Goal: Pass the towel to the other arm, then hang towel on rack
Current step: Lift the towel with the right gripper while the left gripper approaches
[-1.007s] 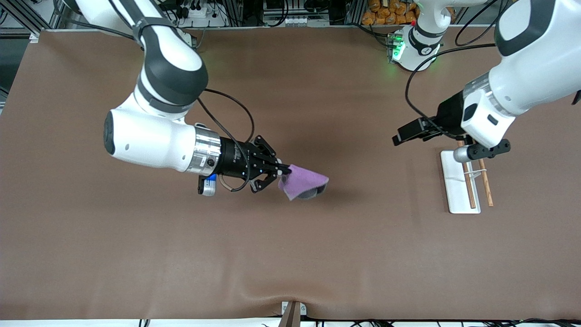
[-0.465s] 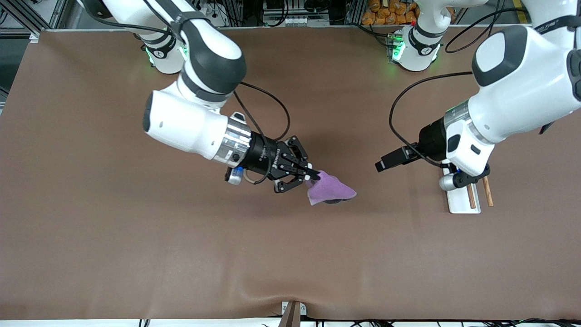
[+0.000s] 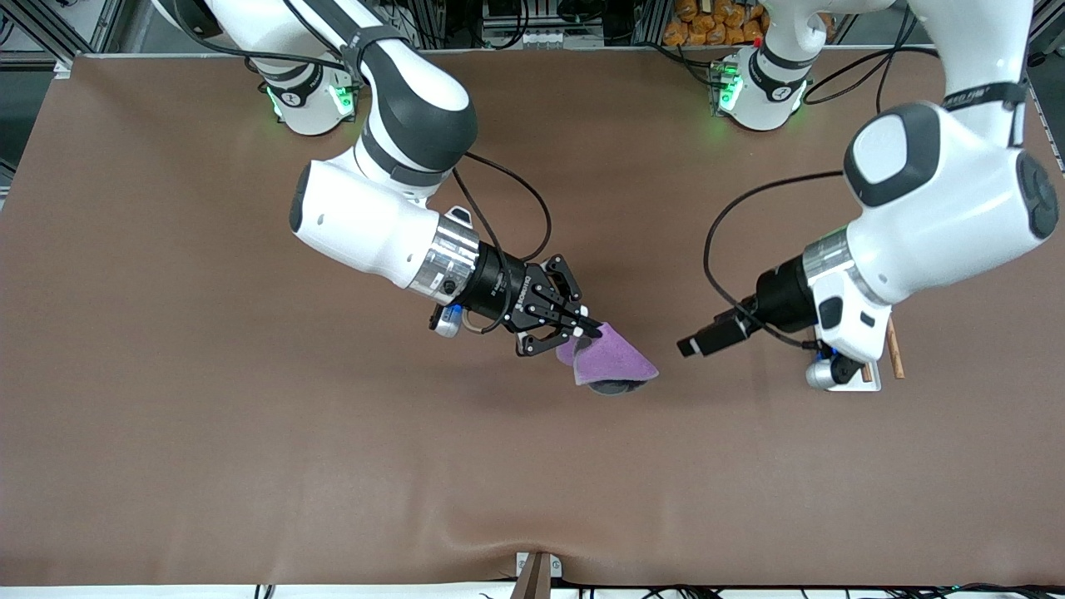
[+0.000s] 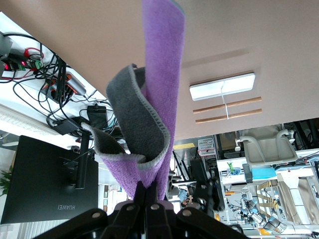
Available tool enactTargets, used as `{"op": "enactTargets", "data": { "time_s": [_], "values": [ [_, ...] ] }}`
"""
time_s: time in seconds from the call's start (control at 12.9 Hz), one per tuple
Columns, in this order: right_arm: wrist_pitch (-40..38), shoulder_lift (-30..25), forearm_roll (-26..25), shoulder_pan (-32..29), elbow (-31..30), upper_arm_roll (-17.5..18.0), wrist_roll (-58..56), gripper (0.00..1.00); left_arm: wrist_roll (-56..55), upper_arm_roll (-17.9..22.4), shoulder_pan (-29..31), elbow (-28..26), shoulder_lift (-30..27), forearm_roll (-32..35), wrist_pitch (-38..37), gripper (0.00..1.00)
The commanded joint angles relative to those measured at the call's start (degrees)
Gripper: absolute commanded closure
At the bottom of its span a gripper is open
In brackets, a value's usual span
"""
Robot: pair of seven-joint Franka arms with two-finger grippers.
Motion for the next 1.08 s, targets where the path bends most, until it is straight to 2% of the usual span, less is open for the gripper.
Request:
{"op": "enactTargets", "data": {
  "time_s": [0.0, 0.31, 0.7, 1.01],
  "values": [
    [0.5, 1.0, 1.5, 0.6, 1.4, -0.6, 0.7, 1.00, -2.7, 0.0, -0.4, 2.2, 3.6, -2.0, 3.3, 0.00],
    [0.5, 1.0, 1.4, 1.0, 1.4, -0.6, 0.7, 1.00, -9.8, -0.1, -1.5, 7.2, 9.1, -2.1, 6.1, 0.00],
    [0.5, 1.0, 1.4, 1.1, 1.3, -0.6, 0.4, 1.00, -18.8, -0.1, -3.5, 7.2, 10.8, -2.3, 7.3, 0.19],
    [0.5, 1.0, 1.4, 1.1, 1.3, -0.6, 0.4, 1.00, -23.1, -0.1, -3.5, 7.1, 10.3, -7.6, 7.0, 0.35]
  ]
}}
